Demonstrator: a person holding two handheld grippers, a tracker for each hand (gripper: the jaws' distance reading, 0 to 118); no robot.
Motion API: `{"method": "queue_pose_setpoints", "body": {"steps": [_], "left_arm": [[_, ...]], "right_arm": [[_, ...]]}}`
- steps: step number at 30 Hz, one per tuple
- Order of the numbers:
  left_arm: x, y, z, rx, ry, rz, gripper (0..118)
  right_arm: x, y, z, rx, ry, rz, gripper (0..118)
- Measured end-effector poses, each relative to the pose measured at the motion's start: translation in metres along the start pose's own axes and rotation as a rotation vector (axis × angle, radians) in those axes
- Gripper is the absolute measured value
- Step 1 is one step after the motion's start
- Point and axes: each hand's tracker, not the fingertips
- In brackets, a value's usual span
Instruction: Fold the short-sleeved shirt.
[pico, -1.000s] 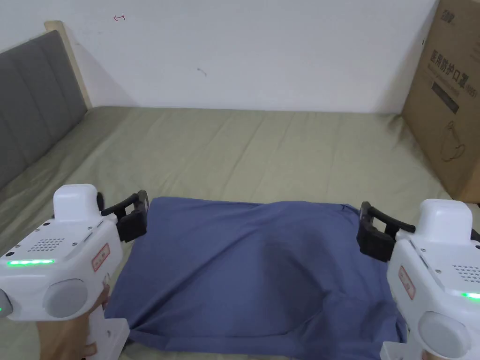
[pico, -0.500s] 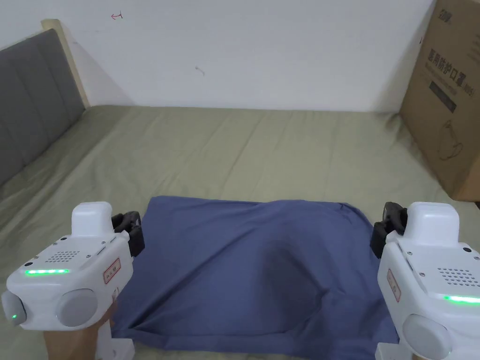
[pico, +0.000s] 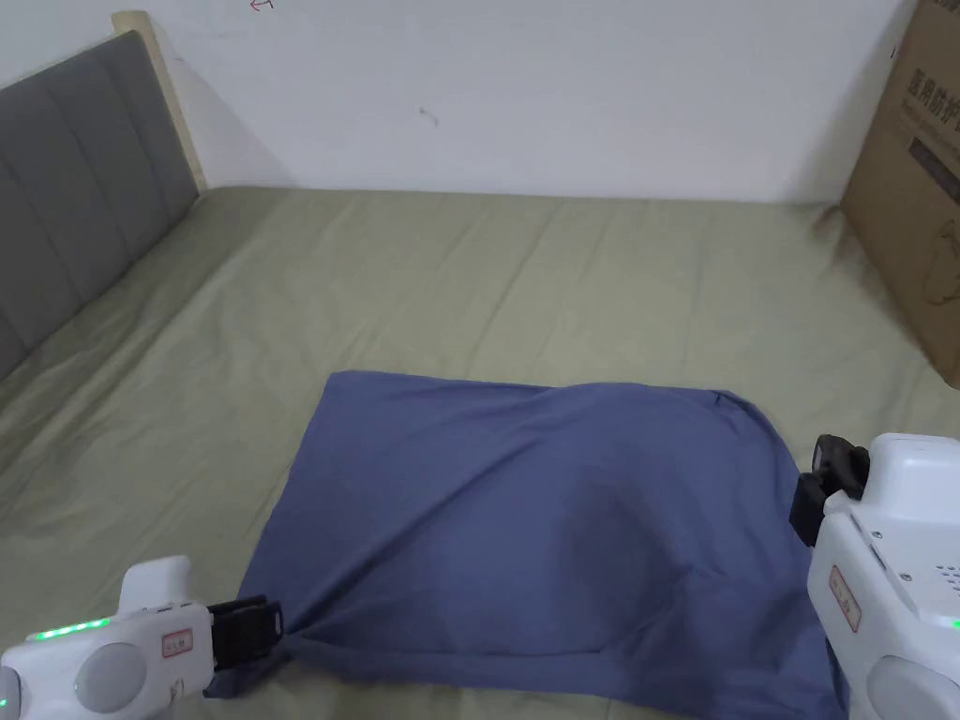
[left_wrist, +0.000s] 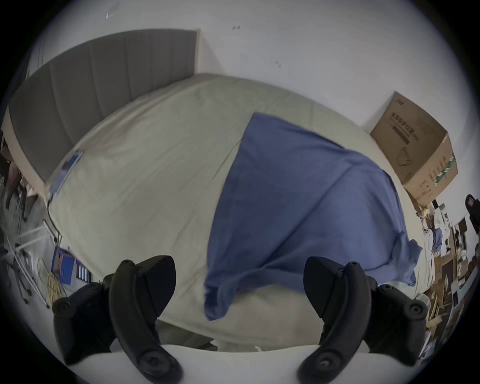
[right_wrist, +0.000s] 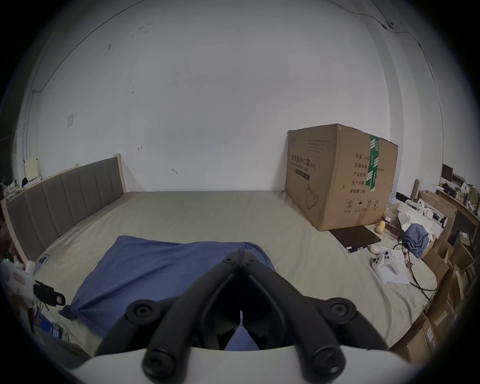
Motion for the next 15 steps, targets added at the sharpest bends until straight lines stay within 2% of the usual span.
{"method": "queue_pose_setpoints", "body": {"steps": [3, 6, 8, 9, 10, 11, 12, 15], "left_arm": [[-0.005, -0.011, -0.009, -0.034, 0.02, -0.003, 96], [-0.001, -0.019, -0.018, -0.019, 0.046, -0.066, 62], [0.003, -0.025, -0.027, -0.029, 0.05, -0.132, 58], [0.004, -0.027, -0.032, -0.03, 0.041, -0.152, 48], [0.004, -0.029, -0.036, -0.032, 0.028, -0.145, 24], [0.005, -0.03, -0.035, -0.033, 0.027, -0.142, 9], [0.007, -0.031, -0.032, -0.017, 0.028, -0.134, 4], [0.008, -0.028, -0.024, 0.007, 0.016, -0.139, 3]], "right_arm": [[0.004, -0.005, -0.001, -0.019, -0.006, -0.002, 0], [0.007, -0.01, 0.0, -0.034, -0.016, -0.002, 0], [0.01, -0.013, 0.0, -0.048, -0.023, -0.003, 0], [0.012, -0.016, 0.001, -0.055, -0.026, -0.005, 0], [0.014, -0.017, 0.001, -0.061, -0.032, -0.008, 0], [0.017, -0.019, 0.002, -0.067, -0.039, -0.011, 0], [0.02, -0.022, 0.002, -0.077, -0.048, -0.014, 0], [0.032, -0.036, 0.002, -0.121, -0.072, -0.036, 0]]}}
